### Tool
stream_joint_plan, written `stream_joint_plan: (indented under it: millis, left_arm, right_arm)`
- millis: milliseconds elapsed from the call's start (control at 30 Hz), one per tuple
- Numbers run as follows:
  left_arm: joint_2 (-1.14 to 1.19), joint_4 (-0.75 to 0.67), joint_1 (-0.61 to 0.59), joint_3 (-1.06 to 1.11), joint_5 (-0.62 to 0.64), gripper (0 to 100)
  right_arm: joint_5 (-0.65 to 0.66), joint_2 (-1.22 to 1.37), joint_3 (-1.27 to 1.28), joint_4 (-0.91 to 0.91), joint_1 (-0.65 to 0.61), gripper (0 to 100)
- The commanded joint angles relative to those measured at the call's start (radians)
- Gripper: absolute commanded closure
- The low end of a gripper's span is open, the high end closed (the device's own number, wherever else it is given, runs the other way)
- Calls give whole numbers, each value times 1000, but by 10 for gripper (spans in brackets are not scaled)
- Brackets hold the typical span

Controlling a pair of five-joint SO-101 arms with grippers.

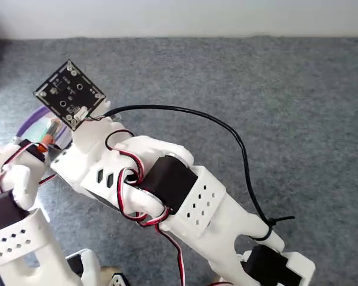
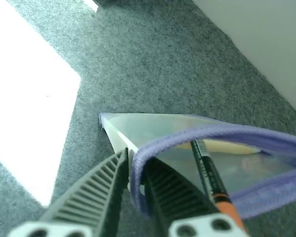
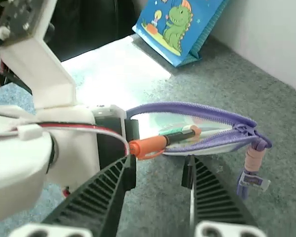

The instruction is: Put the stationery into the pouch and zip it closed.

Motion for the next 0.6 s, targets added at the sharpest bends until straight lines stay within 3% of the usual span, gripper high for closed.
stream_joint_plan:
  millis: [0, 267, 567]
  left_arm:
    - [3, -20, 3, -2, 9, 988]
    - [-95, 8, 150, -176, 9, 988]
    - [-35, -51, 94, 7, 9, 988]
  right_arm:
    - [3, -15, -23, 59, 35, 839]
    - [2, 21, -17, 61, 36, 839]
    - [5, 28, -17, -25, 35, 839]
